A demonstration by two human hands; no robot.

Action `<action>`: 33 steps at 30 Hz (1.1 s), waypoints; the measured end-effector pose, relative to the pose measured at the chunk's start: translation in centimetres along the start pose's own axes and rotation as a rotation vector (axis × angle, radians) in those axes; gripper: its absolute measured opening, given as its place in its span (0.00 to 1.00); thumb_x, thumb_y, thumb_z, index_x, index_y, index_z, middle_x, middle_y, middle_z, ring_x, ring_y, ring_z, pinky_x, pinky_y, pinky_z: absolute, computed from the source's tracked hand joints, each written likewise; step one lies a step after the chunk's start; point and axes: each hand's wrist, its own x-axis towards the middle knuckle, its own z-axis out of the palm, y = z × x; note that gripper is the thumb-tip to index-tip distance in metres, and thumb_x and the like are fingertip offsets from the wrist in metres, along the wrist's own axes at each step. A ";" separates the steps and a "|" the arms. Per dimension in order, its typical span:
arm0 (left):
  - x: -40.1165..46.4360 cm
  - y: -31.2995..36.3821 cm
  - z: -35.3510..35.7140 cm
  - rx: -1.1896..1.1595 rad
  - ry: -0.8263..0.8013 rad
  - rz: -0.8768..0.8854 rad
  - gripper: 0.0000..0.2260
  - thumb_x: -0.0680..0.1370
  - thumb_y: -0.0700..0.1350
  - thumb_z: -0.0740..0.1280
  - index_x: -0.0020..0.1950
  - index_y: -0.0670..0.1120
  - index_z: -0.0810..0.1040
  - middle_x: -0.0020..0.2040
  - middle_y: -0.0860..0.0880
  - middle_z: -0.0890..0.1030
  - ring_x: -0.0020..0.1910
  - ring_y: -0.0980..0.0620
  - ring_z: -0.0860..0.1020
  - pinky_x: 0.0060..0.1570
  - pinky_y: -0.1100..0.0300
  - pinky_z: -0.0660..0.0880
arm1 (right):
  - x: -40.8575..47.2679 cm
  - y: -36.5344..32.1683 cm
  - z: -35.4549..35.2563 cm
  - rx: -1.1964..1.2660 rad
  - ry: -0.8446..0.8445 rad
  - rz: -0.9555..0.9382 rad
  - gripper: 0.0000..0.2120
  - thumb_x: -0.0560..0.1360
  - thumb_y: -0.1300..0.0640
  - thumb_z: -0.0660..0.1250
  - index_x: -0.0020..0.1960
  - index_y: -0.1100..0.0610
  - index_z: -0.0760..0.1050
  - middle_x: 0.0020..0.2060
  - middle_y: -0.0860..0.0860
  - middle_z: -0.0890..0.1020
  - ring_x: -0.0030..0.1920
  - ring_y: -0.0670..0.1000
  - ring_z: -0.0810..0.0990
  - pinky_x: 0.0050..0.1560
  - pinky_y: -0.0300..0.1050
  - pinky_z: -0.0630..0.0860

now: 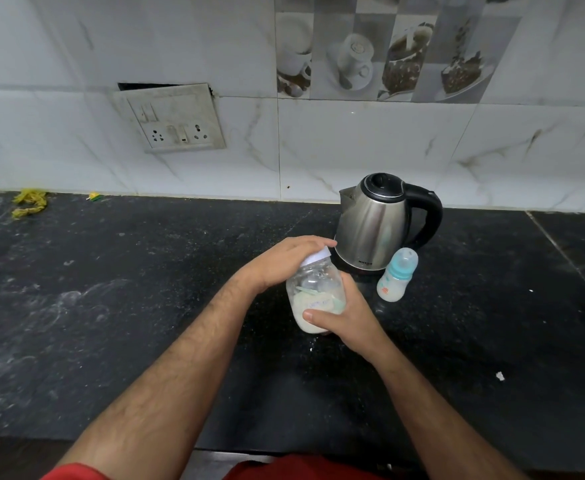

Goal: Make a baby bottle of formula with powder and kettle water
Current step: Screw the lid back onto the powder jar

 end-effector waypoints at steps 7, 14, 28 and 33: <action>0.1 -0.1 0.7 0.018 0.061 -0.022 0.13 0.82 0.48 0.59 0.60 0.54 0.82 0.56 0.58 0.82 0.52 0.59 0.81 0.53 0.61 0.76 | -0.5 -1.1 0.7 -0.066 0.082 0.031 0.40 0.57 0.42 0.78 0.65 0.40 0.67 0.53 0.39 0.80 0.53 0.40 0.81 0.48 0.46 0.81; -0.9 0.3 0.2 -0.089 0.063 0.052 0.14 0.81 0.55 0.63 0.64 0.55 0.80 0.59 0.56 0.83 0.56 0.58 0.82 0.55 0.60 0.78 | -1.0 -3.0 -0.2 0.144 -0.054 0.053 0.39 0.58 0.47 0.78 0.66 0.51 0.69 0.55 0.50 0.82 0.50 0.46 0.83 0.38 0.43 0.79; -2.8 -1.1 -0.9 -0.205 0.258 0.046 0.24 0.78 0.55 0.64 0.71 0.46 0.72 0.65 0.48 0.80 0.63 0.55 0.79 0.66 0.56 0.73 | -1.4 -2.7 -0.6 0.194 0.000 0.005 0.42 0.62 0.57 0.79 0.71 0.52 0.65 0.62 0.51 0.80 0.61 0.49 0.80 0.58 0.47 0.79; -2.2 0.6 1.3 -0.230 0.219 0.048 0.25 0.72 0.57 0.73 0.66 0.51 0.77 0.57 0.51 0.83 0.55 0.55 0.82 0.57 0.56 0.79 | -1.4 -2.9 0.2 0.131 0.020 -0.019 0.45 0.59 0.50 0.80 0.72 0.51 0.65 0.61 0.45 0.79 0.61 0.43 0.79 0.62 0.45 0.76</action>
